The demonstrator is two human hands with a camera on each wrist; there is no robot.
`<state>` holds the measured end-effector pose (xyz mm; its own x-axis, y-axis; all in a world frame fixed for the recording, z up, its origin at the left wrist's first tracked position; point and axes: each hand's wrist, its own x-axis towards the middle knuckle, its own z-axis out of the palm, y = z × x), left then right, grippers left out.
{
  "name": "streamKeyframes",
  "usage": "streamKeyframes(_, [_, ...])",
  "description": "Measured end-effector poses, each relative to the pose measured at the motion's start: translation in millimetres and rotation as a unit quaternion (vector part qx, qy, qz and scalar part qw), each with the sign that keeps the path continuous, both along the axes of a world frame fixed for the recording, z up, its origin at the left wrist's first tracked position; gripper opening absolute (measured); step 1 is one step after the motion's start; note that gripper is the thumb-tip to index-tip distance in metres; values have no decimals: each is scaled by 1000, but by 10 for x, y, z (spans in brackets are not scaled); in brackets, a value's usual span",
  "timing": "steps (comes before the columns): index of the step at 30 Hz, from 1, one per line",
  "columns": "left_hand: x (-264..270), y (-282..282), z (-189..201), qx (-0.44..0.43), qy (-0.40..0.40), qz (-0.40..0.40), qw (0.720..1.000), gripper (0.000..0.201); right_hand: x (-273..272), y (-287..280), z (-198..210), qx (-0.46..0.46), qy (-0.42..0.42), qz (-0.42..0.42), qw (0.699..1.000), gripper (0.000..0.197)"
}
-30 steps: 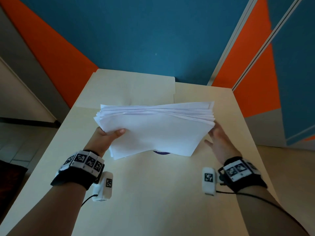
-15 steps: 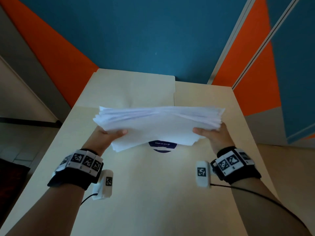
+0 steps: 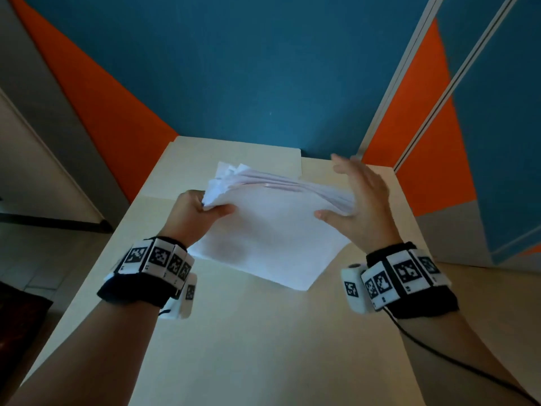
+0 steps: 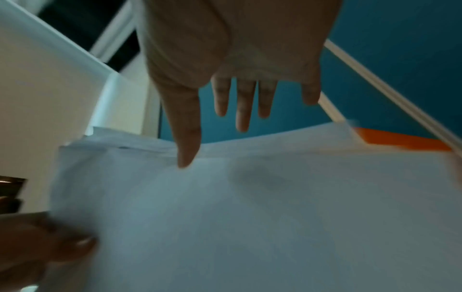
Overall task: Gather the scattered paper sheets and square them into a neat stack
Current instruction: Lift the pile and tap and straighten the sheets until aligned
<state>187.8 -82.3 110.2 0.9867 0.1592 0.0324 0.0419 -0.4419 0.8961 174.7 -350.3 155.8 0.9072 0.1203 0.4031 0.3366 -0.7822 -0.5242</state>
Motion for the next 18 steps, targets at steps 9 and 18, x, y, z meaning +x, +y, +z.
streamKeyframes(9, [-97, 32, 194, -51, -131, 92, 986, 78, -45, 15, 216, 93, 190, 37, 977, 44])
streamKeyframes(18, [-333, -257, -13, -329, 17, -28, 944, 41, -355, -6, -199, 353, 208, -18, 912, 11])
